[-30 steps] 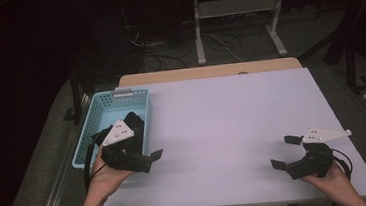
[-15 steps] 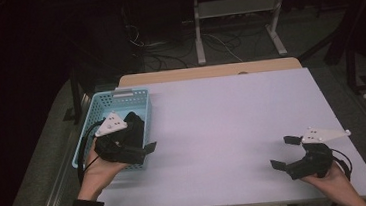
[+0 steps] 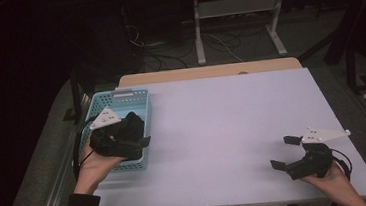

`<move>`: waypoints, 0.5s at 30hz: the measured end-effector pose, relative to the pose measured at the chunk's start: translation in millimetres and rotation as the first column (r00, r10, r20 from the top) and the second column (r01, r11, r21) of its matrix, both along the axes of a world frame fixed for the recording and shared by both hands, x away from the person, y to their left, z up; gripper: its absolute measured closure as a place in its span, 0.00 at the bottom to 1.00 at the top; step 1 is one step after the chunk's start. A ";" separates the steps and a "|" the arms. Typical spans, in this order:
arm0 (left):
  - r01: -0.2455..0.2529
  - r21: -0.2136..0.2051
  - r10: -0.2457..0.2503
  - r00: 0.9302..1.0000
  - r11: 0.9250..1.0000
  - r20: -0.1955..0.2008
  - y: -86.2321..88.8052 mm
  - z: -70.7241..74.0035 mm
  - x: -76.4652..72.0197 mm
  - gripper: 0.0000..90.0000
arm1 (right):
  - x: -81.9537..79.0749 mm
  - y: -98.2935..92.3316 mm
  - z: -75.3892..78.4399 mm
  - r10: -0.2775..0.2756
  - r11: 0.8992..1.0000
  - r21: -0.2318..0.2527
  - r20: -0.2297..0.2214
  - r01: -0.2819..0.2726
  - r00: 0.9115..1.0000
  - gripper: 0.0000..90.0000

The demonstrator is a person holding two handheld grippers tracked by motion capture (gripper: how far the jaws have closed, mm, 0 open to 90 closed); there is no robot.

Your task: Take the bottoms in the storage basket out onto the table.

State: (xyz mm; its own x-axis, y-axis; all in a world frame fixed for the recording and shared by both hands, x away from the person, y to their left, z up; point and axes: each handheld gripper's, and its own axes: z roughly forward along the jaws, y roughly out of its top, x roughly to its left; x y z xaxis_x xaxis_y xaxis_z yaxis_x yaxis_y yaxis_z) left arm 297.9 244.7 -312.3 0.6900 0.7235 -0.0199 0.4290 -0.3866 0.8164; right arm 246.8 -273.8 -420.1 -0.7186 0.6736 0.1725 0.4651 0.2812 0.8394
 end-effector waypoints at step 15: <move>-0.051 -0.011 0.051 0.998 0.999 -0.035 13.8 -7.1 13.2 0.00 | 0.3 0.4 -0.5 0.004 1.000 -0.002 -0.003 -0.004 1.000 0.00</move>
